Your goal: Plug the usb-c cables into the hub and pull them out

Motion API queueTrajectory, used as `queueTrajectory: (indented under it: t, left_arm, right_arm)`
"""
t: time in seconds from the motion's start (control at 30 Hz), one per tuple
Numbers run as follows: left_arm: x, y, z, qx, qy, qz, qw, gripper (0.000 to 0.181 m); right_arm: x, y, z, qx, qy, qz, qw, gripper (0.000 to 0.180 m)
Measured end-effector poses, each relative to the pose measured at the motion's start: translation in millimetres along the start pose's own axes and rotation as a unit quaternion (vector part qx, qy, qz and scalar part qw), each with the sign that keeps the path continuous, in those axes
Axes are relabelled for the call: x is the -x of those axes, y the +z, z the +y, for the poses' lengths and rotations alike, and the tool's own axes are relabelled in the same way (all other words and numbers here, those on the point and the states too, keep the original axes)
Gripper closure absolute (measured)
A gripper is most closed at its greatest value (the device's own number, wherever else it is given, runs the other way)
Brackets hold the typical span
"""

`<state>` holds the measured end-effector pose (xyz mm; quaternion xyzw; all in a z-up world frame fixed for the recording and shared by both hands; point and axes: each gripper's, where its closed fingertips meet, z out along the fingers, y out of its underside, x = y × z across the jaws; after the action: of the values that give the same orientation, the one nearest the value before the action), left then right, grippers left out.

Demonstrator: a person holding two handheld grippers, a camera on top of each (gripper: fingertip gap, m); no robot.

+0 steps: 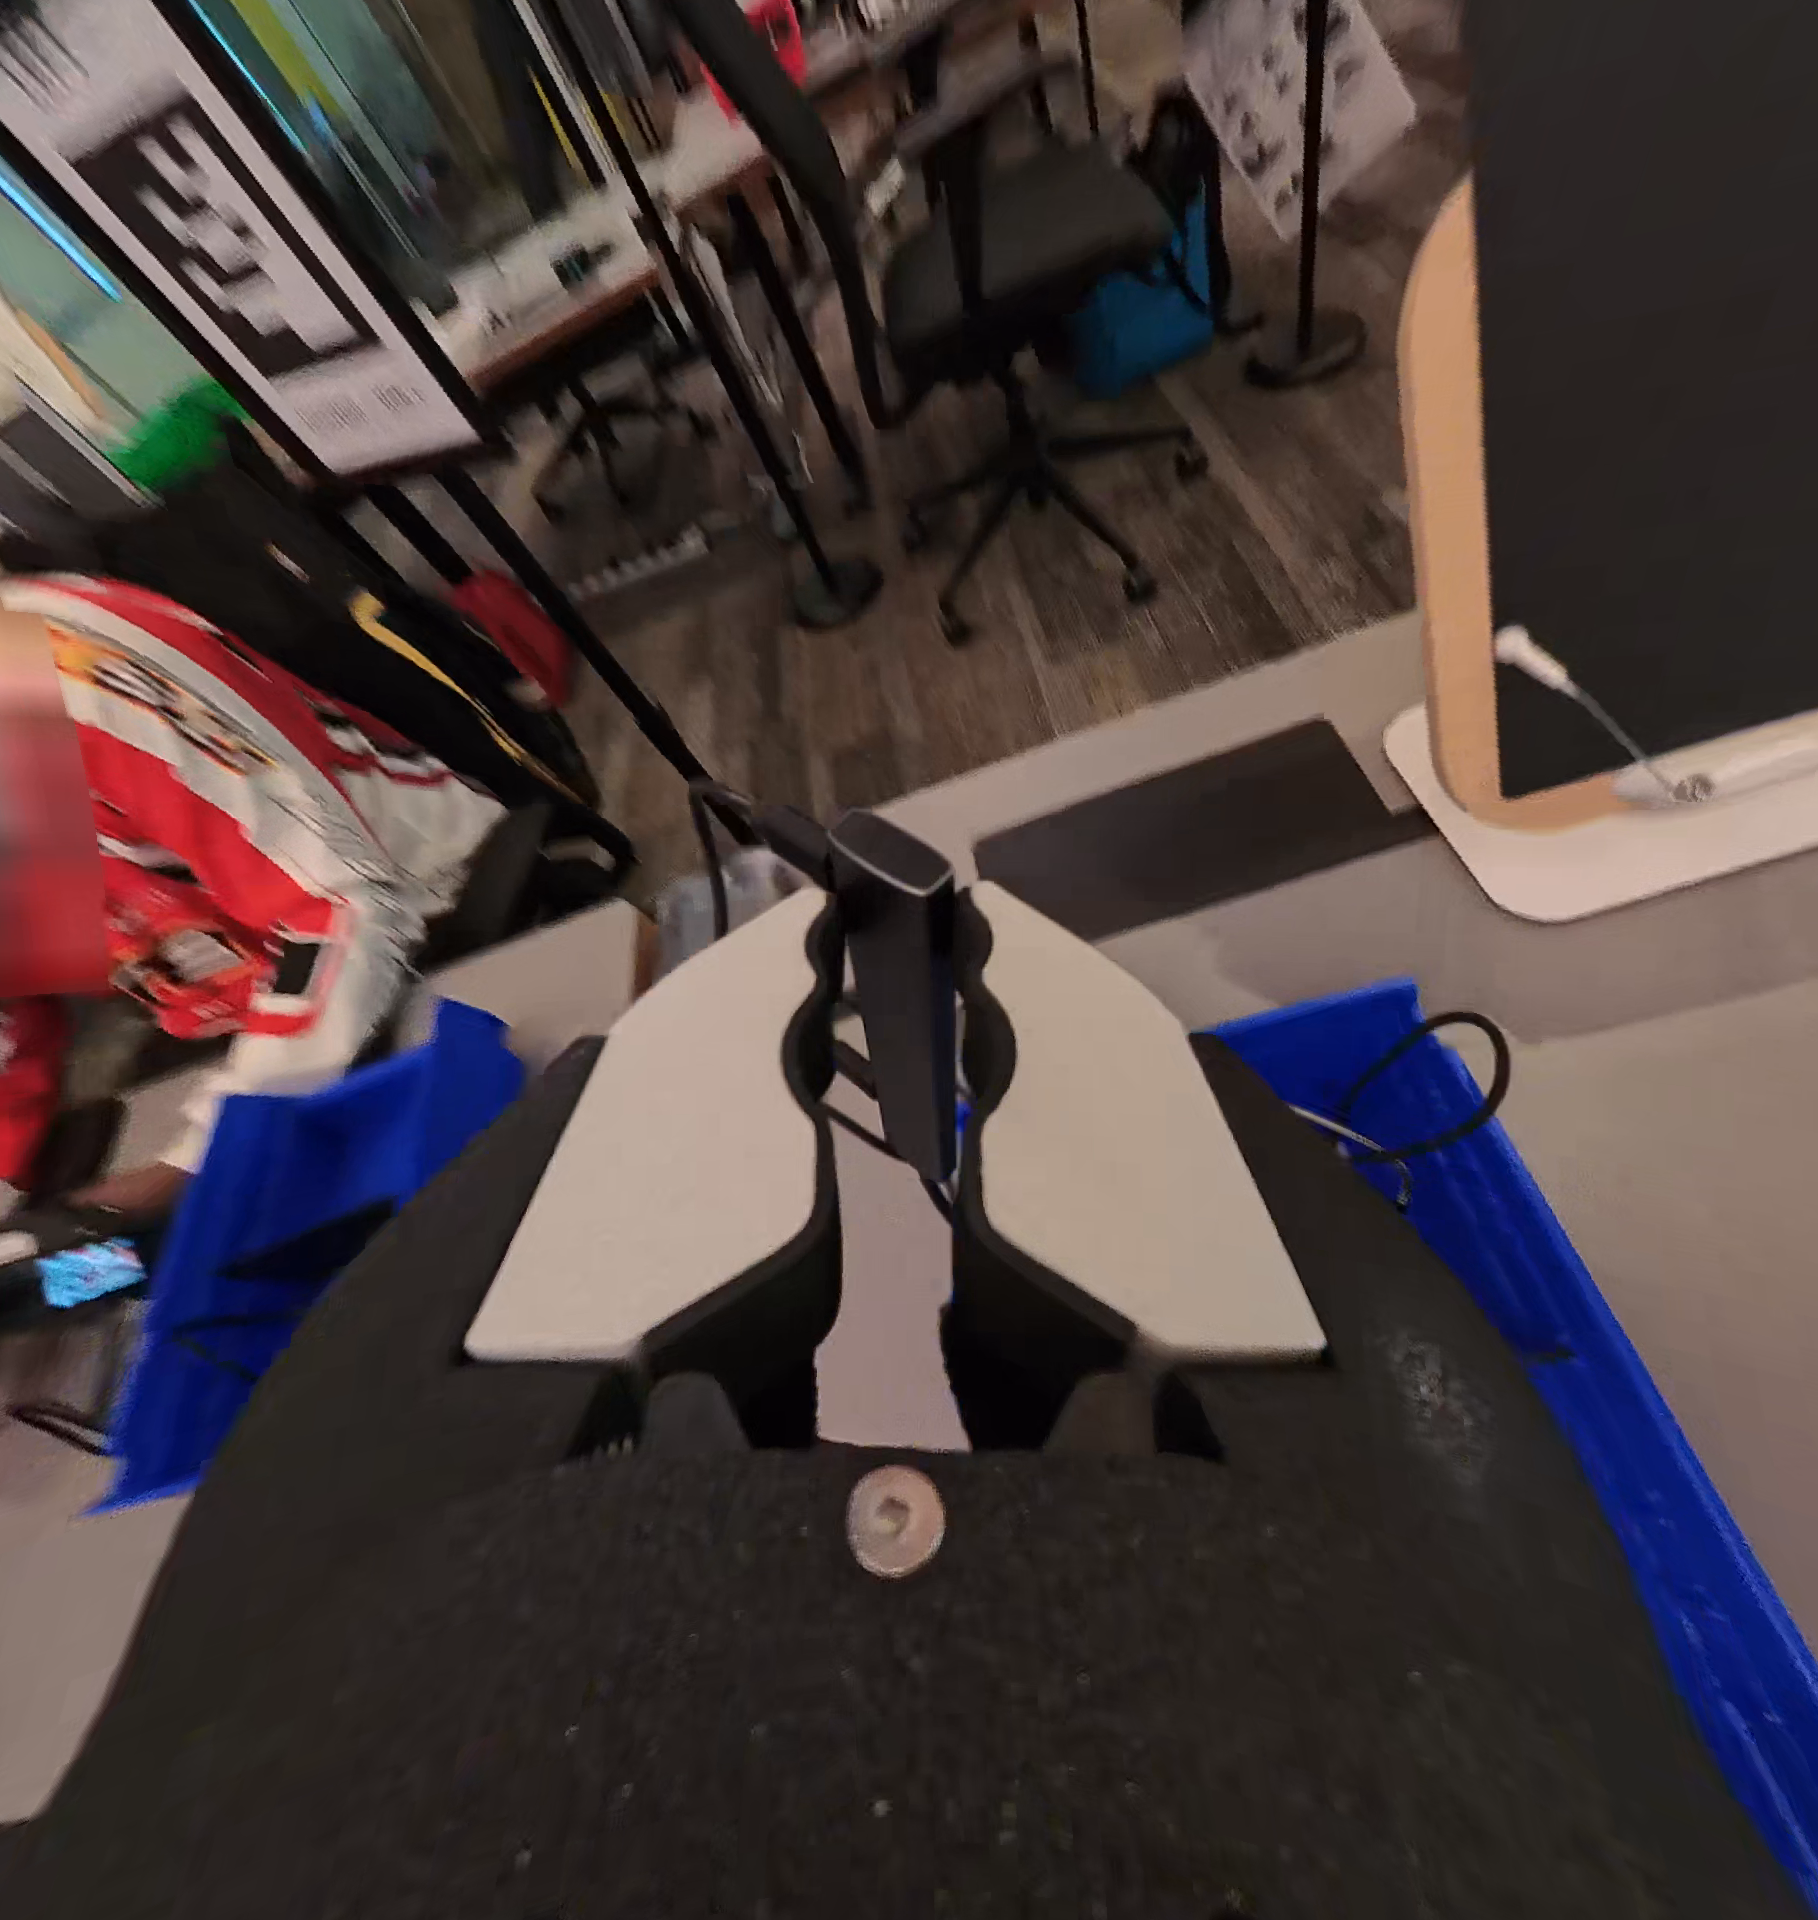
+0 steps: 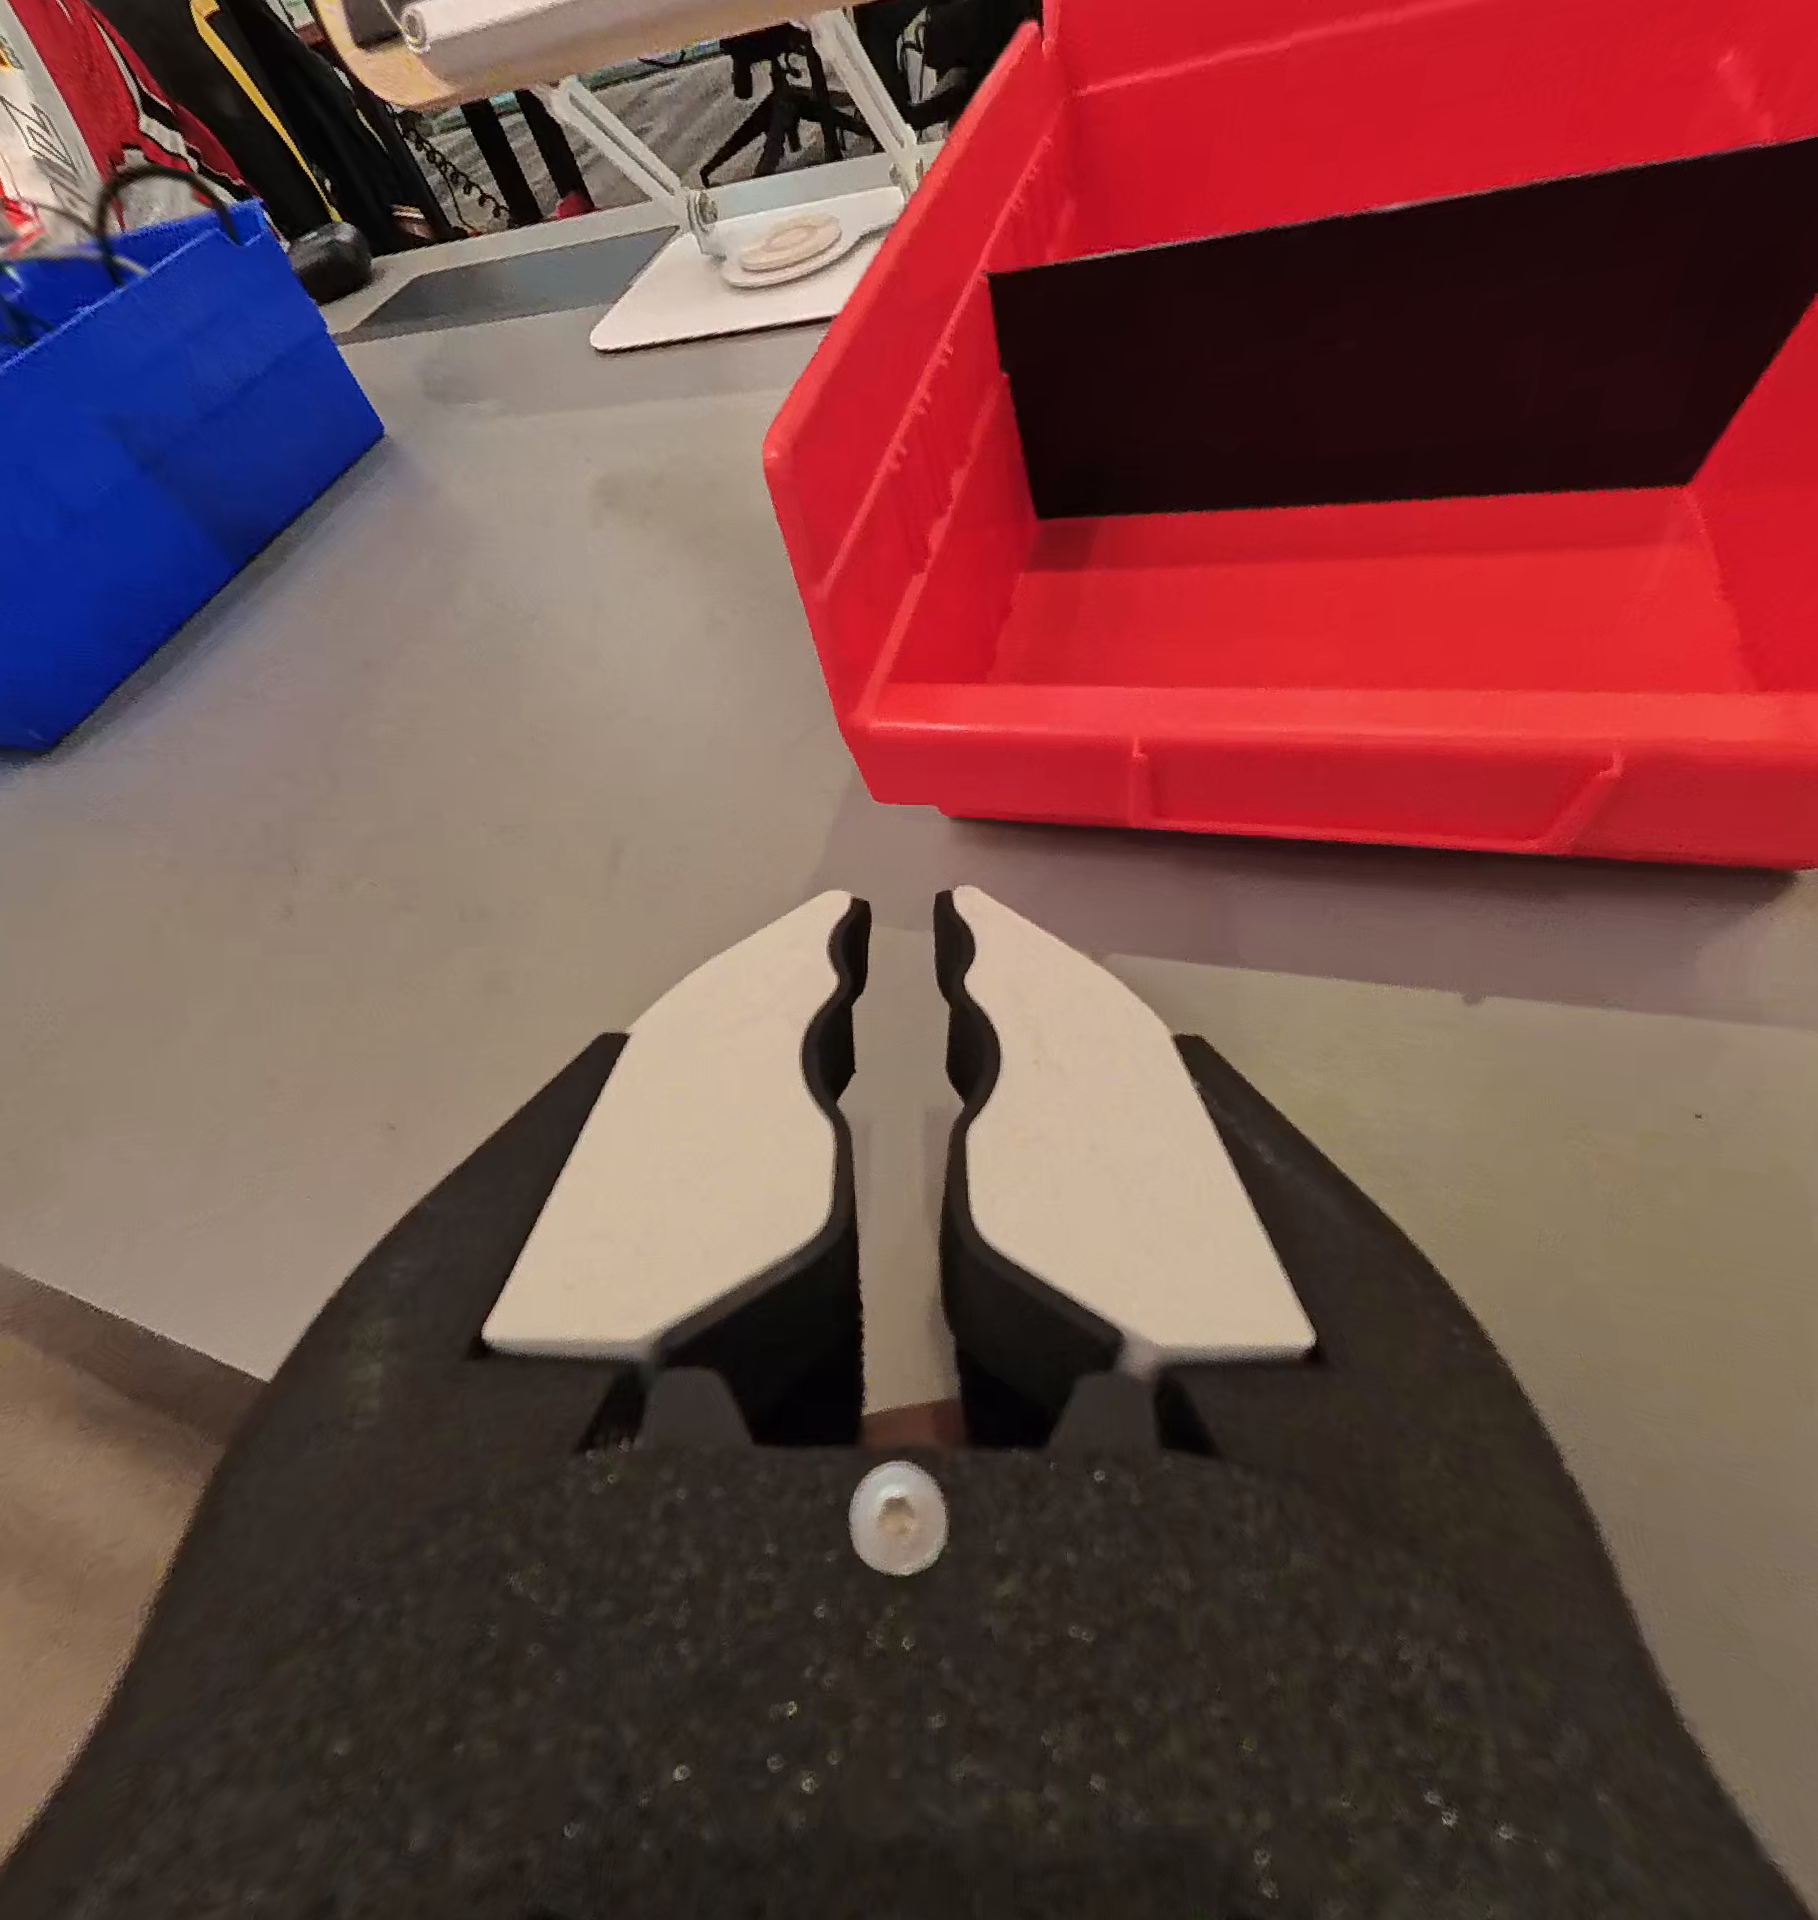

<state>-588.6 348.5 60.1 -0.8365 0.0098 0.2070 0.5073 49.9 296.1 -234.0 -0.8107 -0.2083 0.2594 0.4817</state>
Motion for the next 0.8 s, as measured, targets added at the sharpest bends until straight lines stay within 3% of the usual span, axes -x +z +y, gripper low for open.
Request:
queueTrajectory:
  t: [0.2, 0.37, 0.63, 0.8]
  left_arm:
    - [48, -74, -110, -0.099, 0.025, -0.070, 0.992, 0.162]
    - [56, -133, -201, -0.169, 0.058, -0.058, 0.982, 0.171]
    - [-55, -188, -264, -0.226, 0.191, 0.031, 0.955, 0.171]
    - [-137, -275, -312, -0.356, 0.241, 0.112, 0.896, 0.171]
  right_arm:
    - [-2, -3, -2, -0.007, -0.007, 0.008, 1.000, 0.168]
    - [-4, -5, -2, -0.007, -0.007, 0.012, 1.000, 0.168]
    - [-4, -4, -1, -0.005, -0.010, 0.014, 1.000, 0.168]
    - [-5, -5, -1, -0.006, -0.012, 0.015, 1.000, 0.168]
